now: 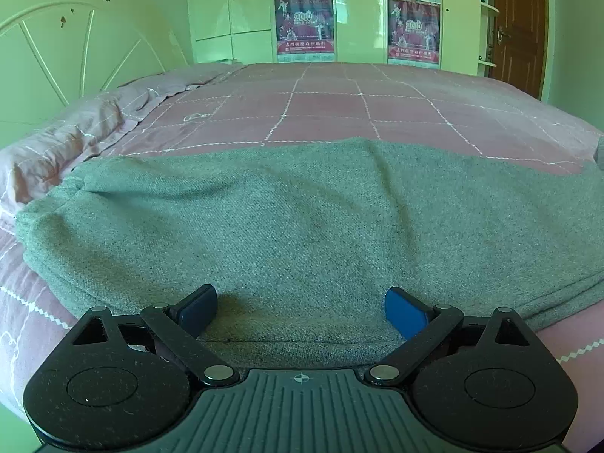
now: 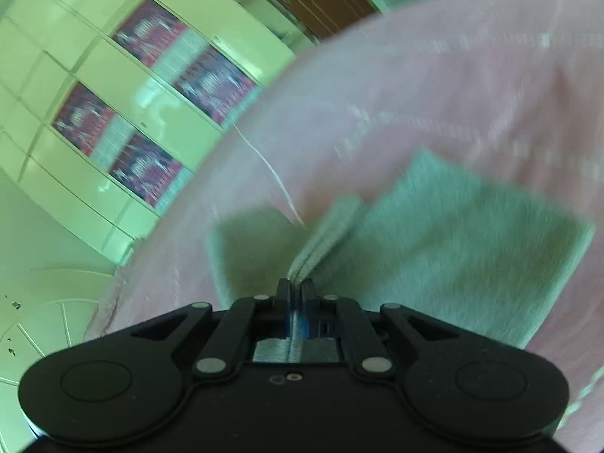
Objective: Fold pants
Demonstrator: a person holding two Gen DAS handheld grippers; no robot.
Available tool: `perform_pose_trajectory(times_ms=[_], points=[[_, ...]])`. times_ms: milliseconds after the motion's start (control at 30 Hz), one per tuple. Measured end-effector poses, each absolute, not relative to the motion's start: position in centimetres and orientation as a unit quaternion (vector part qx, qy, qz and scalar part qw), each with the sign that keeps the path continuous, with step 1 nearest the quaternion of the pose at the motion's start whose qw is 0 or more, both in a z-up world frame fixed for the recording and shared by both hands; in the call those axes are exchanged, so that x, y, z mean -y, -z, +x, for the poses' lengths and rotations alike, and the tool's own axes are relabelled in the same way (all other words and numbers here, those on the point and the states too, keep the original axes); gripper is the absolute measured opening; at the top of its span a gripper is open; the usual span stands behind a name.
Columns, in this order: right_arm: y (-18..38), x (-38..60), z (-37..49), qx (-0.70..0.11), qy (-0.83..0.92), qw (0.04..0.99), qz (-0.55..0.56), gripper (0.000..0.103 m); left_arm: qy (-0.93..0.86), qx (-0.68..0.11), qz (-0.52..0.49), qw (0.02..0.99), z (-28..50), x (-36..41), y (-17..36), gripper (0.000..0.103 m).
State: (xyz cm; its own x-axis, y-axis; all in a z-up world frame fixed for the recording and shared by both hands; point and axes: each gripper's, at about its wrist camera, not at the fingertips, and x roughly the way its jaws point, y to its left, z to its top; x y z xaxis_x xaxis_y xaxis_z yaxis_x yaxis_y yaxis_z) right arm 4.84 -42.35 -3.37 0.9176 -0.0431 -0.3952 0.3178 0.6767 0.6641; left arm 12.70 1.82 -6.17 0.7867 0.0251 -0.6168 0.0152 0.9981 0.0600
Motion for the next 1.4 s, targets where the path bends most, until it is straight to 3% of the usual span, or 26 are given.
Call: perform_pose_trajectory(times_ms=[67, 200, 267, 400, 467, 500, 700, 900, 1000, 1233, 1300, 1333, 1400], points=[[2.1, 42.3, 2.2, -0.16, 0.107, 0.907, 0.375, 0.0, -0.001, -0.327, 0.03, 0.945, 12.7, -1.9, 6.2, 0.096], [6.1, 43.3, 0.0, -0.264, 0.142, 0.877, 0.374, 0.003, -0.001, -0.325, 0.03, 0.945, 12.7, -1.9, 6.2, 0.096], [8.0, 45.1, -1.3, -0.236, 0.132, 0.851, 0.45, 0.001, 0.002, -0.326, 0.029, 0.945, 12.8, -1.9, 6.3, 0.096], [7.8, 46.5, -1.6, -0.194, 0.158, 0.84, 0.482, 0.013, 0.008, -0.326, 0.024, 0.945, 12.6, -2.1, 6.2, 0.096], [7.9, 46.6, -1.3, -0.196, 0.172, 0.838, 0.479, 0.009, 0.007, -0.325, 0.025, 0.945, 12.6, -2.1, 6.2, 0.097], [7.7, 46.3, -1.1, -0.199, 0.181, 0.842, 0.467, 0.0, 0.006, -0.325, 0.025, 0.945, 12.6, -2.0, 6.2, 0.097], [3.4, 44.5, -1.6, -0.17, 0.159, 0.885, 0.404, 0.0, 0.013, -0.327, 0.027, 0.945, 12.4, -2.1, 5.9, 0.096], [8.6, 47.0, -1.1, -0.226, 0.178, 0.84, 0.46, 0.0, 0.015, -0.328, 0.027, 0.944, 12.6, -2.2, 6.0, 0.097], [7.5, 47.1, -2.3, -0.199, 0.195, 0.84, 0.466, 0.016, 0.02, -0.327, 0.026, 0.944, 12.5, -2.2, 6.0, 0.097], [9.6, 48.6, -2.0, -0.19, 0.185, 0.814, 0.517, 0.027, 0.015, -0.325, 0.027, 0.945, 12.6, -2.1, 6.2, 0.098], [9.7, 48.7, -0.9, -0.195, 0.185, 0.82, 0.506, 0.024, 0.016, -0.324, 0.027, 0.945, 12.6, -2.0, 6.2, 0.098], [9.3, 48.8, -0.5, -0.204, 0.198, 0.826, 0.487, 0.009, 0.017, -0.324, 0.027, 0.945, 12.6, -2.1, 6.2, 0.098], [7.4, 48.2, 0.4, -0.197, 0.191, 0.849, 0.452, 0.007, 0.015, -0.324, 0.026, 0.946, 12.6, -2.1, 6.2, 0.098]])
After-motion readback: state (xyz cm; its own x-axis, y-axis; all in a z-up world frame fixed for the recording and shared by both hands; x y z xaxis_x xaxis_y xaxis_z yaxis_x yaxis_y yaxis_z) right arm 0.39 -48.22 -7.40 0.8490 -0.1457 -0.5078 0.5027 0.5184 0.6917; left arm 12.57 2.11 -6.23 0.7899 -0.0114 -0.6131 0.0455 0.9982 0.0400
